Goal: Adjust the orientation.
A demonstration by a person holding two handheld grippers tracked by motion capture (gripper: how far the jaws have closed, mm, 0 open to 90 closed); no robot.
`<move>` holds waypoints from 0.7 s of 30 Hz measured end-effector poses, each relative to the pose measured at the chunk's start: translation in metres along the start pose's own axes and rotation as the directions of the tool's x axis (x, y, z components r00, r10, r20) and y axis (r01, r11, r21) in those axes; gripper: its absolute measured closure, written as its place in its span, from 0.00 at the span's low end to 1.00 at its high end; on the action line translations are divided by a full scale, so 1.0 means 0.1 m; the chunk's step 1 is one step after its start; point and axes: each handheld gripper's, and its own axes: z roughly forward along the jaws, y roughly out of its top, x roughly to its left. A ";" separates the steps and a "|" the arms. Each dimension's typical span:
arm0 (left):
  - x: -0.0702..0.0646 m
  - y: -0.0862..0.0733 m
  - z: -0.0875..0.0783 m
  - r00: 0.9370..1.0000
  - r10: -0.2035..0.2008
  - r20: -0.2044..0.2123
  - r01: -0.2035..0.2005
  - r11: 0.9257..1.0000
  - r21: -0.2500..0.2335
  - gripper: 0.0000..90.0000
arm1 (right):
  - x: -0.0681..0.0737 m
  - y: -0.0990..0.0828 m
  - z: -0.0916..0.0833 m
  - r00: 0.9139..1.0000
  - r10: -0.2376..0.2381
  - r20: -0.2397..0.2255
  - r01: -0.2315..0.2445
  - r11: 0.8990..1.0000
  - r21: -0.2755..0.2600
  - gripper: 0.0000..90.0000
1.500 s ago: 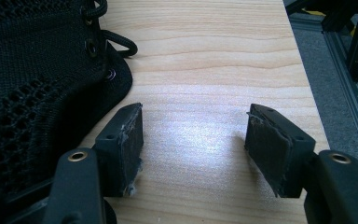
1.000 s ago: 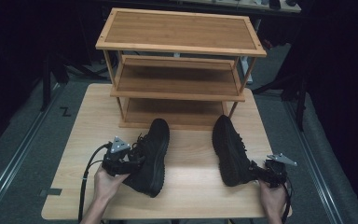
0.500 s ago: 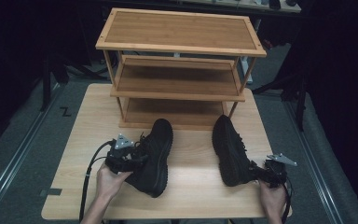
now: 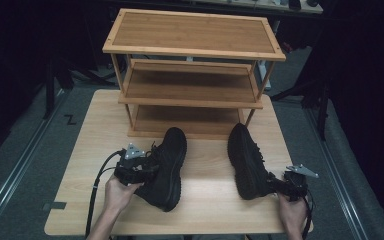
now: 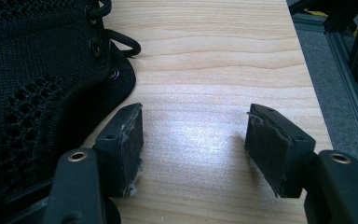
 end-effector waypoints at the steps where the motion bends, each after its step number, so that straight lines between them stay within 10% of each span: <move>1: -0.01 0.00 0.01 1.000 0.004 0.009 -0.004 1.000 -0.004 0.46 | 0.00 0.00 0.00 1.000 0.000 0.000 0.000 1.000 0.000 0.41; 21: -0.38 0.14 0.22 0.999 0.032 0.003 -0.032 0.999 -0.003 0.53 | 0.00 0.00 0.00 1.000 -0.005 -0.001 0.005 1.000 0.003 0.41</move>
